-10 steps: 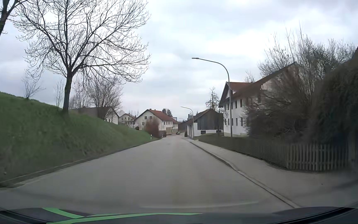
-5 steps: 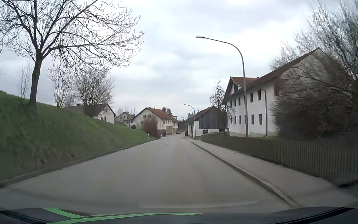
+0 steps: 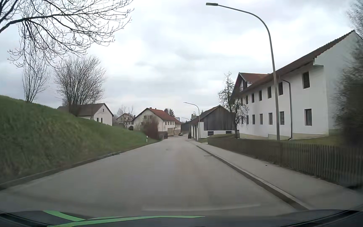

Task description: Follow the waypoints while adhering to traffic rules and regulations

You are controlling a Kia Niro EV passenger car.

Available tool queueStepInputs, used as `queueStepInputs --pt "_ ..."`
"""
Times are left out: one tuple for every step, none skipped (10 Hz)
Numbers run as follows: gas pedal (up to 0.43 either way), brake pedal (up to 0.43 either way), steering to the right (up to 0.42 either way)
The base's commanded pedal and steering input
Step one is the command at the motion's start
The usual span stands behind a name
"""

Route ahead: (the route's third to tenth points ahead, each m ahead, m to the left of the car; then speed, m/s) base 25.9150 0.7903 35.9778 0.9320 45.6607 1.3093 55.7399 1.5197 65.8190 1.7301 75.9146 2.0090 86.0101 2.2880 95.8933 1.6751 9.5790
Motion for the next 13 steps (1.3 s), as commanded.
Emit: queueStepInputs --pt "0.000 0.000 0.000" --pt "0.000 0.000 0.000" --pt "0.000 0.000 0.000" --pt "0.008 0.000 -0.001" --pt "0.008 0.000 -0.001" --pt "0.008 0.000 -0.001" --pt "0.020 0.000 -0.002" --pt "0.020 0.000 -0.002" --pt "0.020 0.000 -0.002" --pt "0.020 0.000 -0.002" --pt "0.020 0.000 -0.001" --pt "0.020 0.000 0.000" --pt "0.020 0.000 0.000"
